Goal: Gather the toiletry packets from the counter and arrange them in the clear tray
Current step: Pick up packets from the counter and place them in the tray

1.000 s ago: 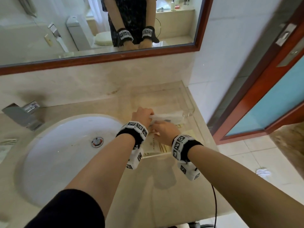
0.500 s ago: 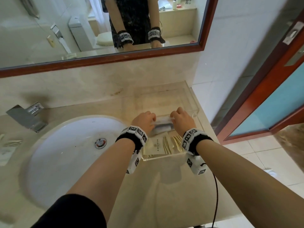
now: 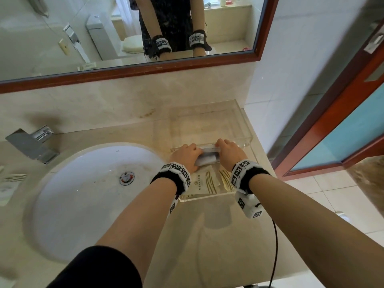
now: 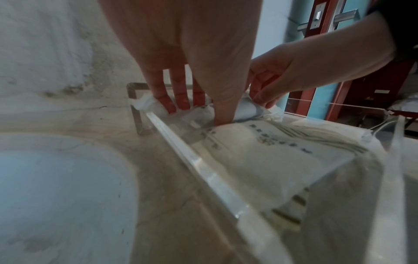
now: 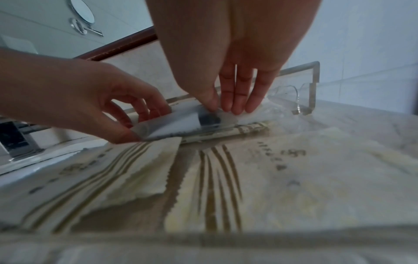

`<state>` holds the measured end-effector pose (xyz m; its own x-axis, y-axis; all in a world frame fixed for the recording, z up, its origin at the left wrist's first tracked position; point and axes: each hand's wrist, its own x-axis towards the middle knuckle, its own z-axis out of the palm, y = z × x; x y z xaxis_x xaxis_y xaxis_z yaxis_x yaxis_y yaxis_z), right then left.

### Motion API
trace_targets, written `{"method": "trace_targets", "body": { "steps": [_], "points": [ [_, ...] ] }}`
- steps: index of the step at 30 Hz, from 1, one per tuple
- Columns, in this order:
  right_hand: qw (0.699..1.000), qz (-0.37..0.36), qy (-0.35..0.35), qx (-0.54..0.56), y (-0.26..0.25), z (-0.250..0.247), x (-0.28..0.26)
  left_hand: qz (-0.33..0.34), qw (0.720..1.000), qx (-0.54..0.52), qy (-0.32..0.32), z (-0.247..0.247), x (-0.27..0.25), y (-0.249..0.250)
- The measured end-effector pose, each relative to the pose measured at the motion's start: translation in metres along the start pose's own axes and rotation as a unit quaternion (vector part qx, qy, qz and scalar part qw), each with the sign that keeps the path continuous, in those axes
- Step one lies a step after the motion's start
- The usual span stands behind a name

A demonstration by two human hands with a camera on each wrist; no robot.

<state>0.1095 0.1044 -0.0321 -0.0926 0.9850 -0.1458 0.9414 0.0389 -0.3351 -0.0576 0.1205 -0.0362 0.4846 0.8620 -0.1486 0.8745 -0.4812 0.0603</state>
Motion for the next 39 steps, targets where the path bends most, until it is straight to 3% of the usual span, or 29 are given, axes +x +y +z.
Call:
{"method": "trace_targets", "body": {
  "steps": [8,12,16,20,25,34,39],
  "points": [
    [1.000,-0.004,-0.007,-0.008,-0.002,-0.006,-0.010,0.000,1.000,0.016,-0.013,0.001,-0.007,0.002],
    [0.998,-0.060,0.026,-0.010,0.000,-0.009,-0.019,-0.003,1.000,-0.002,-0.008,-0.009,-0.014,0.001],
    [0.991,-0.125,-0.042,-0.018,-0.016,-0.007,-0.027,-0.004,1.000,0.020,0.013,-0.016,-0.024,0.006],
    [0.974,-0.172,-0.120,-0.088,-0.036,0.004,-0.033,0.005,0.998,0.002,-0.059,-0.016,-0.037,0.019],
    [0.960,-0.169,-0.160,-0.157,-0.038,0.007,-0.035,-0.019,0.996,-0.003,-0.085,-0.004,-0.046,0.016],
    [0.967,-0.113,-0.191,-0.126,-0.031,0.008,-0.031,-0.031,0.995,0.020,-0.090,-0.002,-0.048,0.022],
    [0.968,-0.106,-0.172,-0.146,-0.027,0.009,-0.033,-0.035,0.994,0.013,-0.106,0.000,-0.047,0.022]
  ]
}}
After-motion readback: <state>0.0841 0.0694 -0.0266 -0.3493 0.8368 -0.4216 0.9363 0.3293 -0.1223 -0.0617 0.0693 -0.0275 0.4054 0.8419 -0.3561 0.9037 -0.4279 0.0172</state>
